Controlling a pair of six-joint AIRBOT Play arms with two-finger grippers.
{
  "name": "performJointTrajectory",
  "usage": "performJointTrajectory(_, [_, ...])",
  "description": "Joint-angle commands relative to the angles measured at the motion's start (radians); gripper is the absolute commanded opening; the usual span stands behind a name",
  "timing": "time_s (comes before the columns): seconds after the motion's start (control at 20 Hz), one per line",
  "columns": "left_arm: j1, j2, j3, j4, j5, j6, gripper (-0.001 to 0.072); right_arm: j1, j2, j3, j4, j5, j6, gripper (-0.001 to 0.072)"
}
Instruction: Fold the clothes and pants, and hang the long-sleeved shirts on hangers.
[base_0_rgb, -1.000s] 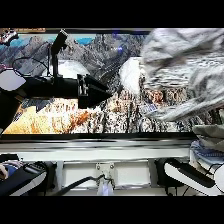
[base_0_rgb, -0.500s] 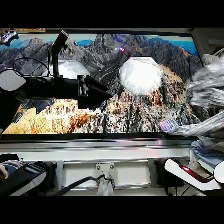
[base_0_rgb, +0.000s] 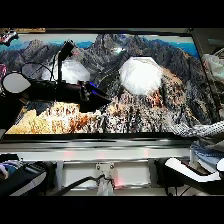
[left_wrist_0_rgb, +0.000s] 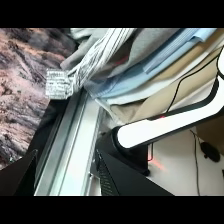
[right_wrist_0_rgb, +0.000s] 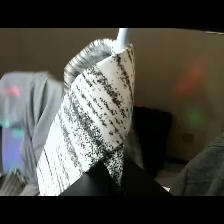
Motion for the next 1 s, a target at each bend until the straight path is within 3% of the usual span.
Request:
performJointTrajectory(0.0, [-0.001,-0.001,-0.019,0.006,-0.001,-0.017,0.0401,-0.094,-0.019,0.000,0.076,-0.093,0.040,0.0024])
performJointTrajectory(0.35, [-0.001,-0.001,-0.022,0.008,-0.001,-0.037,0.0401,-0.264,-0.032,-0.021,0.223,-0.106,0.040,0.0024])
performJointTrajectory(0.75, [-0.001,-0.001,-0.022,0.021,-0.006,-0.038,0.0401,-0.295,-0.009,-0.021,0.227,-0.032,0.037,0.0031])
performJointTrajectory(0.85, [-0.001,-0.001,-0.022,0.025,-0.024,-0.037,0.0401,-0.295,0.005,-0.021,0.214,-0.042,0.038,0.0246])
performJointTrajectory(0.9, [-0.001,-0.001,-0.022,0.028,-0.031,-0.037,0.0401,-0.295,0.014,-0.021,0.211,-0.048,0.038,0.0290])
performJointTrajectory(0.95, [-0.001,-0.001,-0.022,0.029,-0.034,-0.037,0.0401,-0.295,0.024,-0.021,0.208,-0.054,0.038,0.0290])
